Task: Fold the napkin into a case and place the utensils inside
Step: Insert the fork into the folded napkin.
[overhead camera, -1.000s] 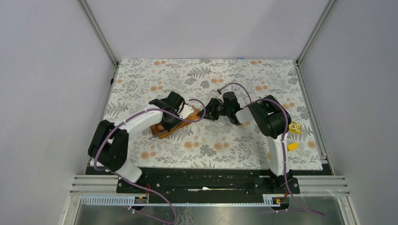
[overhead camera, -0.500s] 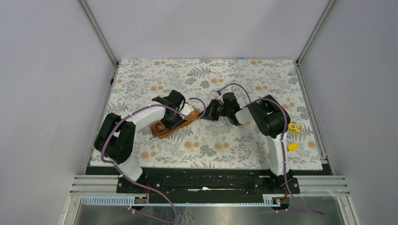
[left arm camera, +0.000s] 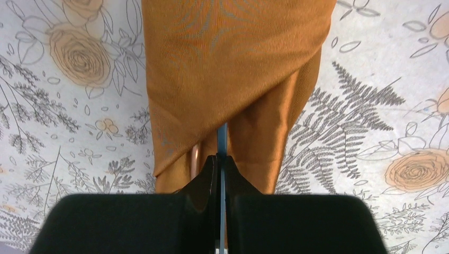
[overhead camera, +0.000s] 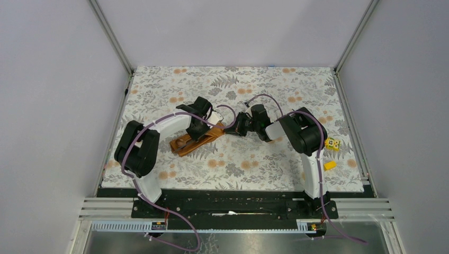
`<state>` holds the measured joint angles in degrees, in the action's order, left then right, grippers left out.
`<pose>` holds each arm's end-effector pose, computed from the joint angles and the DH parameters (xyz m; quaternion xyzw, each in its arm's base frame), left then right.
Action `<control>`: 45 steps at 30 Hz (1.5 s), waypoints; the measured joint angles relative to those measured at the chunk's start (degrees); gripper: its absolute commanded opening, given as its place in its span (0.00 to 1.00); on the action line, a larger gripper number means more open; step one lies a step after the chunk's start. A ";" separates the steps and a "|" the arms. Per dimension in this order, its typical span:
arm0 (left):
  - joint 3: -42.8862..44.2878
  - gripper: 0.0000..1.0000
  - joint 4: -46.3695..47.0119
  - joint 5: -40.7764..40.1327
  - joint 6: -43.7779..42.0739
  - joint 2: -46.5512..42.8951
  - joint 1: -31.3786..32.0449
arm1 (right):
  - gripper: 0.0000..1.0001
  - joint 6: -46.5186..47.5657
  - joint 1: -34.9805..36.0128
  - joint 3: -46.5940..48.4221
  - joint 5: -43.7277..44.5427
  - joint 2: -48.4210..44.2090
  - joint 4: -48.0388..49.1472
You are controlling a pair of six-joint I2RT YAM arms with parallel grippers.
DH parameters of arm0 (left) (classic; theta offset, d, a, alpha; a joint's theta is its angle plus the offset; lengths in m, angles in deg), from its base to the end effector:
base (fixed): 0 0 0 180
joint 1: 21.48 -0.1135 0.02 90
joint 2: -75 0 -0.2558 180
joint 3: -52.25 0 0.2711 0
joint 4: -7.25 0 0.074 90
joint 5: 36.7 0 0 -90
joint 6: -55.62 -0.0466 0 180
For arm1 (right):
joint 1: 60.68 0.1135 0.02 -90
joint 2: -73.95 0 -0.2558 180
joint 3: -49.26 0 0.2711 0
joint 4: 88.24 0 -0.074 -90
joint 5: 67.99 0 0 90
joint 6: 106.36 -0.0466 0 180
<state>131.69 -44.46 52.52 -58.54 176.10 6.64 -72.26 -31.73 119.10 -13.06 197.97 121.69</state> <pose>0.3140 -0.1671 0.1489 0.4350 0.8887 0.0017 0.1448 0.3581 0.2287 0.0596 0.0276 0.8169 0.5360 0.2114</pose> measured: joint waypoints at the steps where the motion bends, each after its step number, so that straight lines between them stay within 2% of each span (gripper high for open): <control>1: 0.37 0.00 0.24 0.35 -0.02 0.33 0.00 | 0.05 0.00 0.00 0.00 -0.02 0.00 0.00; 15: 2.84 0.00 2.58 1.20 -1.09 3.93 1.14 | 0.02 0.15 0.04 0.09 -0.04 0.00 -0.09; 19: 3.43 0.00 2.89 0.48 -1.51 4.46 1.31 | 0.05 0.20 0.07 0.09 -0.02 0.00 -0.13; 24: 3.52 0.17 2.99 -0.11 -1.90 4.52 1.36 | 0.23 0.22 0.20 0.09 -0.02 0.00 -0.17; 27: 3.52 0.30 2.95 0.00 -2.05 4.52 1.57 | 0.39 0.15 0.24 0.13 -0.11 -0.11 -0.13; 31: 2.95 0.36 2.89 0.13 -1.49 3.04 2.03 | 0.57 0.46 0.52 0.20 0.02 -1.68 -1.36; 34: 1.66 0.41 1.95 0.13 -0.72 -1.44 2.29 | 0.64 1.33 0.68 -0.28 0.87 -4.74 -5.46; 39: 1.46 0.45 0.22 0.63 2.64 -12.31 2.47 | 0.71 9.46 -0.09 -1.05 3.50 -14.95 -22.45; 40: 1.46 0.45 0.17 1.20 3.89 -14.64 2.47 | 0.76 12.22 -0.61 -1.03 4.81 -17.66 -26.75; 43: 0.57 0.45 2.47 4.33 8.39 -20.94 2.43 | 0.89 22.12 -5.03 0.28 11.78 -26.49 -40.76; 45: -1.53 0.45 5.60 8.11 11.39 -24.76 2.43 | 0.92 27.87 -8.74 4.04 17.73 -28.94 -48.76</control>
<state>130.16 -38.86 60.63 -47.16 151.33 9.06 -44.39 -40.47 123.14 4.66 169.04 72.93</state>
